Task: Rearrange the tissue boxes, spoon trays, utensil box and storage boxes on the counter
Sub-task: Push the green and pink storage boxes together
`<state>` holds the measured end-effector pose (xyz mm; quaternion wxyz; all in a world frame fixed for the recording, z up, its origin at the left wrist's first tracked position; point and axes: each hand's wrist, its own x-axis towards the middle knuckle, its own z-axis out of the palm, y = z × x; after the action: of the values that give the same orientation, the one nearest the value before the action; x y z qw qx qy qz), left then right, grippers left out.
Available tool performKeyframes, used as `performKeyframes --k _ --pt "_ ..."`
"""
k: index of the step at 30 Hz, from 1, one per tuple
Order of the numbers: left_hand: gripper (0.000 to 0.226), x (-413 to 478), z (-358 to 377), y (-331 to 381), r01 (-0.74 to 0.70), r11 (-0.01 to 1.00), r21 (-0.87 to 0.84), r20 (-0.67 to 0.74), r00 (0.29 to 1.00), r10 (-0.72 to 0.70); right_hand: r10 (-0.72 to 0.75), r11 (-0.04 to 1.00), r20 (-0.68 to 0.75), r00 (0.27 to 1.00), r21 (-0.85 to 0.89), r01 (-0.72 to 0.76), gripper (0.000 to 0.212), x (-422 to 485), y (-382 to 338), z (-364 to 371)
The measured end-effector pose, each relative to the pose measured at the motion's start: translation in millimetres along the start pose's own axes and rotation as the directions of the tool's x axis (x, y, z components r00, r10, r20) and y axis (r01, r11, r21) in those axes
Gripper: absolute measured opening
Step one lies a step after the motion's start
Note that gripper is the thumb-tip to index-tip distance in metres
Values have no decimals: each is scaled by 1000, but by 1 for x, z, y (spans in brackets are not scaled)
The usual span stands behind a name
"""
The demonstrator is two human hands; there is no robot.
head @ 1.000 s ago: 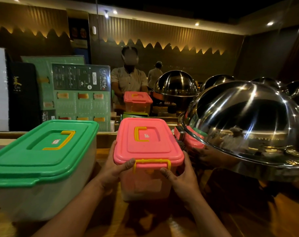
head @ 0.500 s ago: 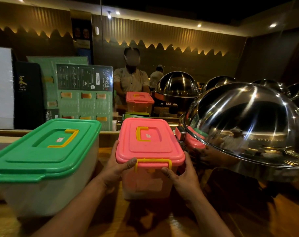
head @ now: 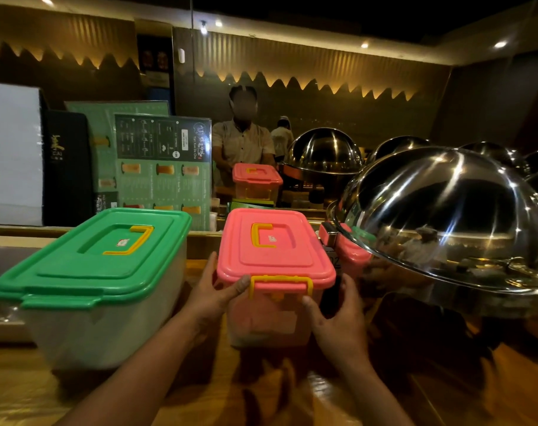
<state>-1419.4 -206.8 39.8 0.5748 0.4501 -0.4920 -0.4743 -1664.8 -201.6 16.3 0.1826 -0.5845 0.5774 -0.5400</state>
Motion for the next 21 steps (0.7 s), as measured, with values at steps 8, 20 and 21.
performKeyframes --k 8,20,21 --pt "88 -50 -46 54 -142 945 294 -51 985 164 -470 880 -65 880 41 473 29 -43 -67 53" --pt "89 -78 -281 92 -20 586 810 -182 941 284 -431 863 373 822 -97 496 84 -93 -159 205" --pt "100 -77 -297 88 -7 616 787 -157 965 211 -411 861 379 829 -137 489 87 -97 -163 212"
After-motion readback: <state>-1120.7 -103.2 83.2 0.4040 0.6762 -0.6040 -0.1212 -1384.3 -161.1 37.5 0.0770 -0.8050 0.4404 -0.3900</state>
